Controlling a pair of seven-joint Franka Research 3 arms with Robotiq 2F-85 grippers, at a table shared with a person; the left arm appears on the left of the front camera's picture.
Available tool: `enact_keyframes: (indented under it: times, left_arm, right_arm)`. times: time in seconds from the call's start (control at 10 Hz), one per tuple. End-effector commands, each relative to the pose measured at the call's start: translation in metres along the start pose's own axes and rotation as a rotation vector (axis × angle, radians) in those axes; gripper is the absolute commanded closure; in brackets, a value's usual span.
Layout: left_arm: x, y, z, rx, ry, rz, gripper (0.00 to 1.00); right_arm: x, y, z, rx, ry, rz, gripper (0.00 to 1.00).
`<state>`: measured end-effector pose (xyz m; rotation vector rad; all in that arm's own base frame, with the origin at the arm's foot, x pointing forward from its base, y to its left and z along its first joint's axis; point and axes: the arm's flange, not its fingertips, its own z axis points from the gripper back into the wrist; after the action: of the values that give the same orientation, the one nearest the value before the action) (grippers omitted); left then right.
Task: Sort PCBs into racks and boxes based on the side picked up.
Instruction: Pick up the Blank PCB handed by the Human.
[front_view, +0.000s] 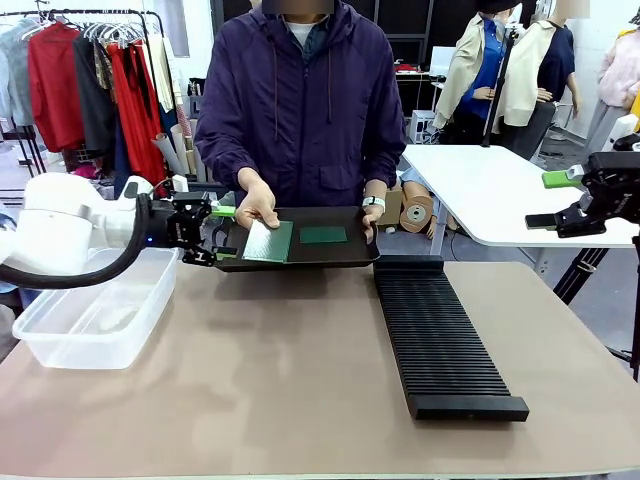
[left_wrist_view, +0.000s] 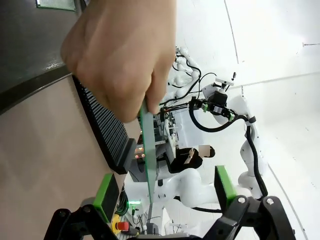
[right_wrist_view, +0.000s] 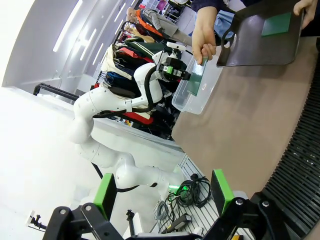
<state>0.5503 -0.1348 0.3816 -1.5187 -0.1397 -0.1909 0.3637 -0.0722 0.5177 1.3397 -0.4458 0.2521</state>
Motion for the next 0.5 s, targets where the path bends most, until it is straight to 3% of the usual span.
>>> enact_keyframes:
  times: [0.0,0.4]
  left_arm:
    - [0.009,0.0,-0.014,-0.019,-0.015,0.013,0.0]
    - [0.004,0.007,-0.038,-0.006,0.008,0.028,0.0]
  right_arm:
    - [0.0,0.002,0.001,0.005,0.0,0.011,0.0]
    - [0.0,0.002,0.001,0.005,0.0,0.011,0.0]
